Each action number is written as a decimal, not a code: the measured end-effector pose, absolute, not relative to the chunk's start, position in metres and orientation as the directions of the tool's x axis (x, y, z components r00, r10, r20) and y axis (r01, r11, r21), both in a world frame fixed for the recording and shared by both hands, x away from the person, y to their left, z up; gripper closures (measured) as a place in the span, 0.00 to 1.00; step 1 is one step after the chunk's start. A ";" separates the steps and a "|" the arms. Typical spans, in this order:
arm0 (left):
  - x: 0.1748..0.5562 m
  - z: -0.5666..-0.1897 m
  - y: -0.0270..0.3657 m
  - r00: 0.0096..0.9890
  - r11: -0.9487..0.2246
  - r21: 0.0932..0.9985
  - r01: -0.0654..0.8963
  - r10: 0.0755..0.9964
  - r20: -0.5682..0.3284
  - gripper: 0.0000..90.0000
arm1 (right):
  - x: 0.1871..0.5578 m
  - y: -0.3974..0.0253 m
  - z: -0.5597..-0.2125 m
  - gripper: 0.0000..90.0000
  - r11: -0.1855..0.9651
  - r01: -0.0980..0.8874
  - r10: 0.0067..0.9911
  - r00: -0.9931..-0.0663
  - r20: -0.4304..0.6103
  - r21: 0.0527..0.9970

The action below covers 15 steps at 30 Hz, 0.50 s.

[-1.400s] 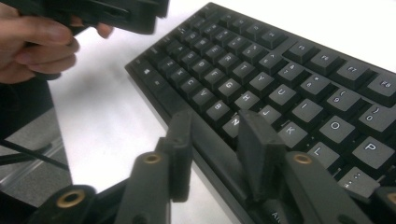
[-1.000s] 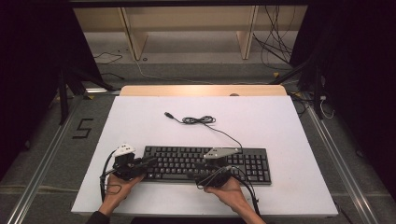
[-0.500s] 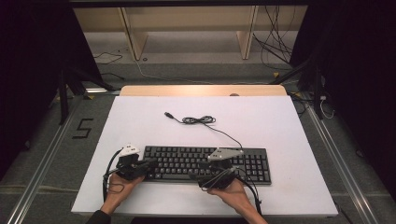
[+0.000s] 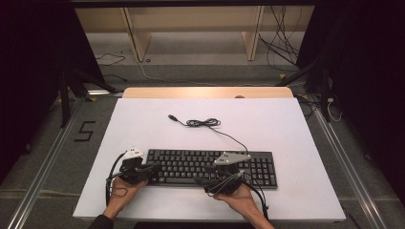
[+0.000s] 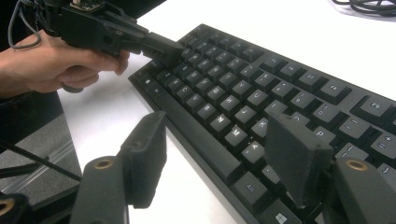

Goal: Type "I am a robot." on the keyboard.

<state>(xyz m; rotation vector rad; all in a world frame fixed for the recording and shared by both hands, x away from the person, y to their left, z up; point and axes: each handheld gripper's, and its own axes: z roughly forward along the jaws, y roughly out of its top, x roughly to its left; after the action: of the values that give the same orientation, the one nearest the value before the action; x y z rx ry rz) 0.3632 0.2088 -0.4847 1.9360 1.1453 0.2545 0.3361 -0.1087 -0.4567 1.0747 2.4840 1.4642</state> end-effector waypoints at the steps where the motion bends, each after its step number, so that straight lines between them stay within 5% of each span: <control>1: 0.363 -0.485 0.209 0.558 -0.217 0.750 0.624 0.797 -0.233 0.99 | 0.336 -0.109 -0.457 0.44 0.303 0.532 0.594 -0.754 0.280 0.790; 15: 0.364 -0.486 0.209 0.554 -0.216 0.743 0.634 0.796 -0.241 0.99 | 0.335 -0.110 -0.457 0.44 0.307 0.534 0.594 -0.754 0.279 0.788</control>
<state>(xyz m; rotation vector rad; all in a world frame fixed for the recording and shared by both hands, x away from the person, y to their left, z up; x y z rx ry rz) 0.3638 0.2091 -0.4864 1.9371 1.1567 0.2413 0.3346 -0.1096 -0.4573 1.0745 2.4876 1.4597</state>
